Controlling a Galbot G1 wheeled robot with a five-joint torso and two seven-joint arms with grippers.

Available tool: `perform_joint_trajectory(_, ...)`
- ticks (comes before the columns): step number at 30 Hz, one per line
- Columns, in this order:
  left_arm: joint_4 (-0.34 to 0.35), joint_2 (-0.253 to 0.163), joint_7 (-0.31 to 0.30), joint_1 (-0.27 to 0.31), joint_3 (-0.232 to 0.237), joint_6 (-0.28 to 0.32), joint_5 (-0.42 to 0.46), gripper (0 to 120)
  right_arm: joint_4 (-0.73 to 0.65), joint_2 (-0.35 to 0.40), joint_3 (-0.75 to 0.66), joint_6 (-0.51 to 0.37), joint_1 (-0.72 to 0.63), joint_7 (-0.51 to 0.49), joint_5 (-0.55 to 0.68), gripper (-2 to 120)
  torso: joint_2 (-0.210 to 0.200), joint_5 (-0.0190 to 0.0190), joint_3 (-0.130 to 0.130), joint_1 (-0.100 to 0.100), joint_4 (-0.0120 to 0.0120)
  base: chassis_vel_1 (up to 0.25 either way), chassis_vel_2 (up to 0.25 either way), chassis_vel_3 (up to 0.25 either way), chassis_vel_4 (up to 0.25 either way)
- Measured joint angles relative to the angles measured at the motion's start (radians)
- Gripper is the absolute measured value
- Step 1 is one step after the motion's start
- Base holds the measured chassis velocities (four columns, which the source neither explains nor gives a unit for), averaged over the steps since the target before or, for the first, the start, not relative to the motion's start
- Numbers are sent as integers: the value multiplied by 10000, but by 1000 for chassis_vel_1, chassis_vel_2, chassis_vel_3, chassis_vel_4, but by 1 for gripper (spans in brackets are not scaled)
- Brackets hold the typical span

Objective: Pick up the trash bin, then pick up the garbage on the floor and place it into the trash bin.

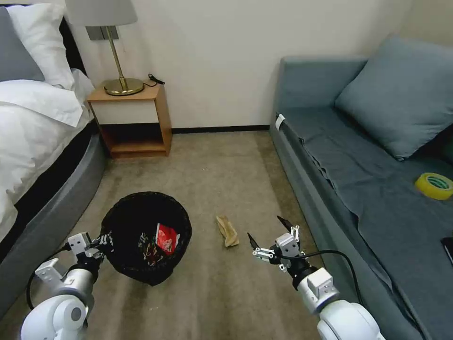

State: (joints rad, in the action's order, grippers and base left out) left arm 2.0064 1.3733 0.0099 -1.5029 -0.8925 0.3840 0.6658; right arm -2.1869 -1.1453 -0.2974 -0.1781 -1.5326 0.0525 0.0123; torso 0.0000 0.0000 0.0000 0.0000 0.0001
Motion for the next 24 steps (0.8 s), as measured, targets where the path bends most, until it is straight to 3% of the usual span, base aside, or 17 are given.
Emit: perform_joint_trajectory(24, 23, 38, 31, -45, -8, -13, -15, 4, 116, 107, 83, -47, 73, 19, 159, 100, 0, -1, 0, 0, -2, -97, 98, 97, -94)
